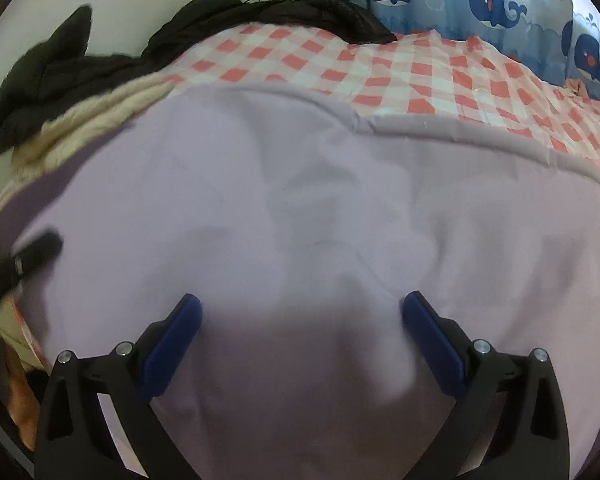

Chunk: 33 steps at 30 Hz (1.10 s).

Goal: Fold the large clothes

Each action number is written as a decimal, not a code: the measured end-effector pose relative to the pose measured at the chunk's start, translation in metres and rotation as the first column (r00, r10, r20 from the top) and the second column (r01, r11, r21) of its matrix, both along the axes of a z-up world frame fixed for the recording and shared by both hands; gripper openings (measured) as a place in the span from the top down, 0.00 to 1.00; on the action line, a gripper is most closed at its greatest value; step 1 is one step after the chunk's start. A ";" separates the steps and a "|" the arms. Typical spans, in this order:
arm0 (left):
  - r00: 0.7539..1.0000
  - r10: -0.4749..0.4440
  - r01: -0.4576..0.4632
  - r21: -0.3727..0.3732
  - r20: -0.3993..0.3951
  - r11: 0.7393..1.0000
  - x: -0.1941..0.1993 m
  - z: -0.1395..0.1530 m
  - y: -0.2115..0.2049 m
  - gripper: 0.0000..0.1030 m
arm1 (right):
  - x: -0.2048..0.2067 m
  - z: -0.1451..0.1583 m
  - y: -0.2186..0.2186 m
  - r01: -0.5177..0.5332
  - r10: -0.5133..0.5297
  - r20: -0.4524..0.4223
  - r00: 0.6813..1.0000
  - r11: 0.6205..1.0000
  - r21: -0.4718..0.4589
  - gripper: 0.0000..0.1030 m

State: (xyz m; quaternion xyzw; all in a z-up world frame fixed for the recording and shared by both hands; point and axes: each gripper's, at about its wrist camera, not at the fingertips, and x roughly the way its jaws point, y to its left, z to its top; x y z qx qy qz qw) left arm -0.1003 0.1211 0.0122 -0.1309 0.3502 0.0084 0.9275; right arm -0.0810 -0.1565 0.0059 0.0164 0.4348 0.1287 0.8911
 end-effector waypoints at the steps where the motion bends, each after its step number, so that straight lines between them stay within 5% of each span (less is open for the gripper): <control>1: 1.000 -0.002 0.002 0.009 0.003 1.000 -0.001 0.001 -0.001 0.08 | -0.004 -0.001 0.000 0.000 0.000 0.003 1.000 1.000 0.000 0.05; 15: 1.000 0.000 0.000 0.011 -0.003 1.000 -0.011 0.001 -0.006 0.08 | -0.028 -0.010 -0.002 -0.010 0.011 0.031 0.999 1.000 -0.025 0.05; 18: 1.000 -0.003 0.002 -0.034 -0.019 0.999 -0.010 -0.002 0.000 0.08 | -0.029 -0.011 -0.002 -0.013 0.014 0.037 0.999 0.999 -0.030 0.05; 20: 0.998 0.002 -0.011 -0.151 -0.056 0.988 -0.003 -0.011 0.018 0.08 | -0.029 -0.011 -0.001 -0.017 0.018 0.040 0.999 0.999 -0.031 0.05; 22: 0.992 0.026 -0.070 -0.372 -0.123 0.926 0.005 -0.029 0.054 0.08 | -0.029 -0.010 -0.002 -0.024 0.026 0.036 0.999 0.999 -0.030 0.05; 25: 0.987 0.037 -0.114 -0.517 -0.158 0.848 0.010 -0.044 0.089 0.08 | -0.028 -0.009 -0.003 -0.035 0.035 0.024 0.999 0.999 -0.022 0.05; 28: 0.985 0.057 -0.143 -0.588 -0.163 0.796 0.010 -0.050 0.108 0.08 | -0.029 -0.007 -0.002 -0.034 0.035 0.017 0.999 0.999 -0.031 0.05; 33: 0.974 0.023 -0.166 -0.638 -0.227 0.752 0.020 -0.066 0.112 0.08 | -0.039 0.004 -0.001 0.000 0.003 0.076 0.997 0.999 -0.042 0.05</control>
